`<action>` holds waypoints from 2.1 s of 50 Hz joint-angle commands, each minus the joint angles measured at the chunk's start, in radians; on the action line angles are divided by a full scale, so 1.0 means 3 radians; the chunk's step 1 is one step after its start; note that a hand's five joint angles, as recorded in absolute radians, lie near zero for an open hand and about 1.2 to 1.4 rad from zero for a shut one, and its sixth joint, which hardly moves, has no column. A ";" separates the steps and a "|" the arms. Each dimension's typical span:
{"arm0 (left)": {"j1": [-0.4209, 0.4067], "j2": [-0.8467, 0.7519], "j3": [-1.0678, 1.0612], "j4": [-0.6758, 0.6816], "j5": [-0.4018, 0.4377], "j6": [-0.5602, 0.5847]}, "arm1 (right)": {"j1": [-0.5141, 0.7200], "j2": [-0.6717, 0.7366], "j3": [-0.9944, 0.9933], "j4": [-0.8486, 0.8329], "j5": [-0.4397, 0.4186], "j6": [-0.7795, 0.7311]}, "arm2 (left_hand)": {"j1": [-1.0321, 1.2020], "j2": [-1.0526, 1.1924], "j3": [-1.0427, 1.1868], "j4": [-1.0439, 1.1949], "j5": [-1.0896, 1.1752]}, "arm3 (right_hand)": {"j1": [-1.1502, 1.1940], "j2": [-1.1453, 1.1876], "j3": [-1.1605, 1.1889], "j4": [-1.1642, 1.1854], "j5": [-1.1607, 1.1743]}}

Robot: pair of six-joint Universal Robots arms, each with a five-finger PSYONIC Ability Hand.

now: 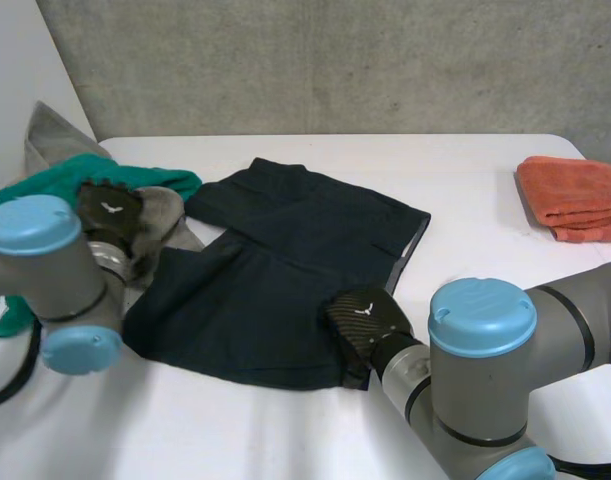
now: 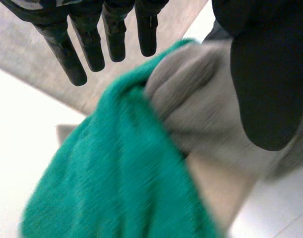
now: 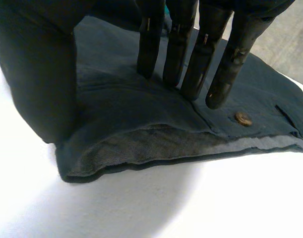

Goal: Fold the laundry.

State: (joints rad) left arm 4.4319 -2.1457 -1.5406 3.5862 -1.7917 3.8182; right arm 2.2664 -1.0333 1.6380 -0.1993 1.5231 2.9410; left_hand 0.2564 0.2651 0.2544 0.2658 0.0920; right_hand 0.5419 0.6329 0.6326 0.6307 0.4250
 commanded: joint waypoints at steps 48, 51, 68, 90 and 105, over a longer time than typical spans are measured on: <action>-0.1223 0.1374 -0.1752 -0.0700 0.0716 -0.0941 | -0.1214 -0.0524 0.0456 0.0153 -0.0035 -0.0978 | 0.1560 0.1531 0.1567 0.1529 0.1526 | 0.2848 0.2544 0.2545 0.2552 0.2656; -0.1269 0.1334 -0.1773 -0.0679 0.0711 -0.0947 | -0.1219 -0.0524 0.0461 0.0133 -0.0035 -0.0978 | 0.1501 0.1472 0.1508 0.1470 0.1468 | 0.2848 0.2544 0.2545 0.2552 0.2656; -0.1248 0.0858 -0.1660 -0.0230 0.0450 -0.0870 | -0.1214 -0.0524 0.0497 0.0112 -0.0056 -0.0973 | 0.1295 0.1266 0.1302 0.1264 0.1261 | 0.2848 0.2544 0.2545 0.2552 0.2656; -0.1131 0.1016 -0.1502 -0.0178 0.0307 -0.0655 | -0.1214 -0.0758 0.0558 0.0229 -0.0097 -0.1110 | 0.3800 0.3771 0.3806 0.3768 0.3766 | 0.2848 0.2544 0.2545 0.2552 0.2656; -0.1412 0.1773 -0.1359 -0.2473 0.0353 -0.0670 | -0.1357 -0.1546 0.0548 0.2474 -0.0352 -0.2563 | 0.3800 0.3771 0.3806 0.3768 0.3766 | 0.2848 0.2544 0.2545 0.2552 0.2656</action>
State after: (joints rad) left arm 4.0566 -1.6342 -1.9860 3.1949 -1.7047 3.6205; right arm 1.8953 -1.4580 1.8119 0.2766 1.4493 2.2902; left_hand 1.0990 1.1906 1.1834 1.1951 0.9979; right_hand 0.9894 1.1620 1.1637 1.1875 0.9773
